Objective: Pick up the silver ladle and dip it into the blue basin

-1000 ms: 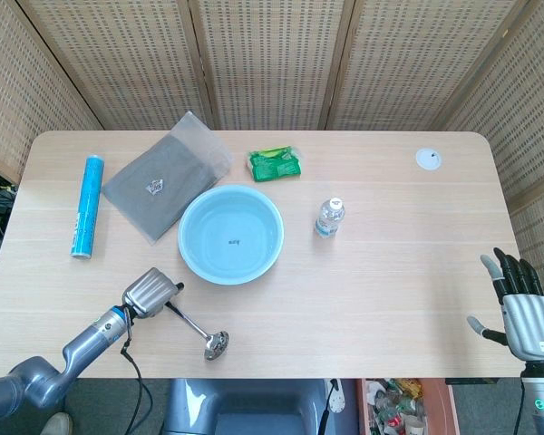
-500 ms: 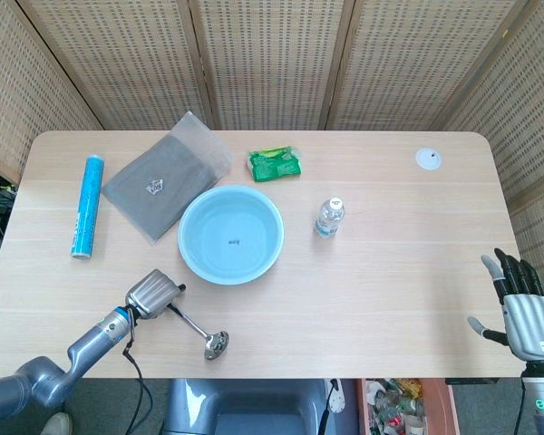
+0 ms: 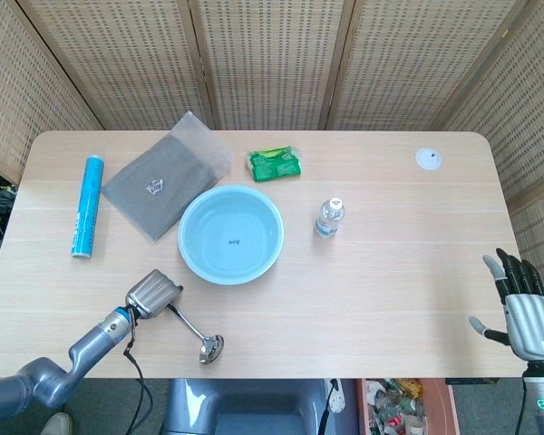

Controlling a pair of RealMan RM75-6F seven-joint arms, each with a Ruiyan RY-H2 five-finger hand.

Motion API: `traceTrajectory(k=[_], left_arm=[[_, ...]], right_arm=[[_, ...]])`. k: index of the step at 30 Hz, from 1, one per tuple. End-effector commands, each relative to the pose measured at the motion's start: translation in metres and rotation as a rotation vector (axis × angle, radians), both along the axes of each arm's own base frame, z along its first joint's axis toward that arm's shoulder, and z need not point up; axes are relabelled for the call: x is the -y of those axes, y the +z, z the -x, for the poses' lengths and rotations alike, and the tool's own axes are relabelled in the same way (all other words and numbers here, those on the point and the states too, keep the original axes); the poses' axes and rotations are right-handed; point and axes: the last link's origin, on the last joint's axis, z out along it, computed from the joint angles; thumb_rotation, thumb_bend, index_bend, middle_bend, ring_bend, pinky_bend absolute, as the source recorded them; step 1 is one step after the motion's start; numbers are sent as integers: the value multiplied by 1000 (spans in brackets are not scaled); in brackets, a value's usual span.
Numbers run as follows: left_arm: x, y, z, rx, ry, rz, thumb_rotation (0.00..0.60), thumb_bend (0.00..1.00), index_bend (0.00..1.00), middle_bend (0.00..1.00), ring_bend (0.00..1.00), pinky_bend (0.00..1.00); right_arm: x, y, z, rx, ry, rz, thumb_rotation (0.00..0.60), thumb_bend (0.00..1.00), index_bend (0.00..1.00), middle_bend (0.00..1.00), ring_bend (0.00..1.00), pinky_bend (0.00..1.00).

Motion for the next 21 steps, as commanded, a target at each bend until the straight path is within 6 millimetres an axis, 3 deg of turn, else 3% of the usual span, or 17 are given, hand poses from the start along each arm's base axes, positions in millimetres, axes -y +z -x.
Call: traceTrajectory(k=[1, 7, 13, 21], left_arm=[[1, 7, 0, 9, -10, -14, 600, 552, 863, 1000, 1000, 1000], [3, 31, -3, 72, -19, -33, 600, 611, 946, 1000, 1000, 1000], [9, 61, -3, 148, 35, -50, 600, 758, 987, 1000, 1000, 1000], [9, 103, -12, 240, 63, -67, 600, 786, 1000, 1000, 1000, 1000]], right_arm=[[0, 0, 0, -1, -1, -1, 600, 0, 0, 0, 0, 0], [0, -1, 0, -2, -3, -2, 600, 0, 0, 0, 0, 0], [0, -2, 0, -6, -4, -6, 600, 0, 0, 0, 0, 0], [1, -5, 1, -15, -9, -9, 600, 0, 0, 0, 0, 0]])
